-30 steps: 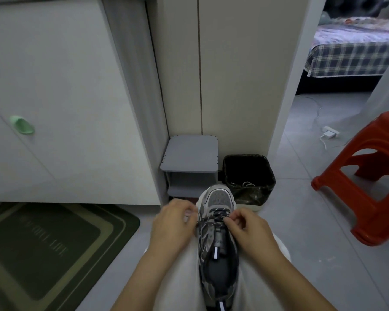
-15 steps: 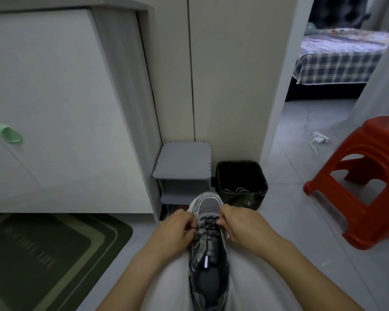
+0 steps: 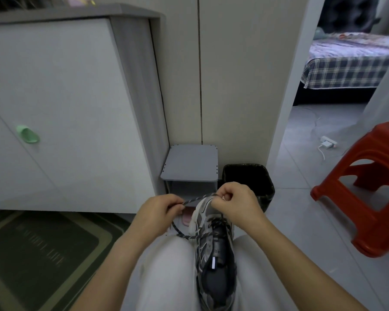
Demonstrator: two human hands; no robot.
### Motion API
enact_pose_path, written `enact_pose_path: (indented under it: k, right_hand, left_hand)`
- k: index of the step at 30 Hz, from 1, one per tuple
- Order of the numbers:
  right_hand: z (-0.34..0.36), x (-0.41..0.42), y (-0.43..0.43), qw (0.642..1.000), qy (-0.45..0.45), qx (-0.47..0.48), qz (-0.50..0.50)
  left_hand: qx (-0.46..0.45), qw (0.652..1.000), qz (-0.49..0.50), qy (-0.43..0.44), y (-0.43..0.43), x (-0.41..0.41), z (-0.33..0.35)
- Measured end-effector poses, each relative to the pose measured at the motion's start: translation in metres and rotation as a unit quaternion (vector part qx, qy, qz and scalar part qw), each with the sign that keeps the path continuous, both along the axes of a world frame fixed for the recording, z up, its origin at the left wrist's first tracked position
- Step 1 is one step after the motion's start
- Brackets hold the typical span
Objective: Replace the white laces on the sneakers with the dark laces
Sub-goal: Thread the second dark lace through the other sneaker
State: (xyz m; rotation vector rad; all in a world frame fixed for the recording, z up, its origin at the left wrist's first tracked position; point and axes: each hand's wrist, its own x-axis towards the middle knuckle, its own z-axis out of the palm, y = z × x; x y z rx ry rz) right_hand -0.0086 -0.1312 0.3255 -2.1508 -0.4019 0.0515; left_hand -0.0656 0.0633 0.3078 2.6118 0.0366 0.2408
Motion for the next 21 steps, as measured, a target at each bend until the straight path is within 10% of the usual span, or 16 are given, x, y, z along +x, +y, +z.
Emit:
enact_pose_path:
  k: [7, 15, 18, 21]
  right_hand:
    - [0.024, 0.001, 0.004, 0.973, 0.089, 0.213, -0.03]
    - [0.037, 0.003, 0.015, 0.989, 0.05, 0.138, 0.033]
    - [0.028, 0.0, 0.017, 0.996, 0.011, 0.003, 0.093]
    - [0.016, -0.003, 0.003, 0.991, -0.057, -0.083, 0.085]
  left_hand:
    - [-0.028, 0.998, 0.056, 0.014, 0.014, -0.008, -0.024]
    - [0.038, 0.997, 0.065, 0.023, 0.0, -0.013, -0.027]
    - [-0.168, 0.982, 0.071, 0.039, -0.023, -0.016, -0.018]
    - [-0.444, 0.888, 0.105, 0.057, -0.039, -0.017, -0.011]
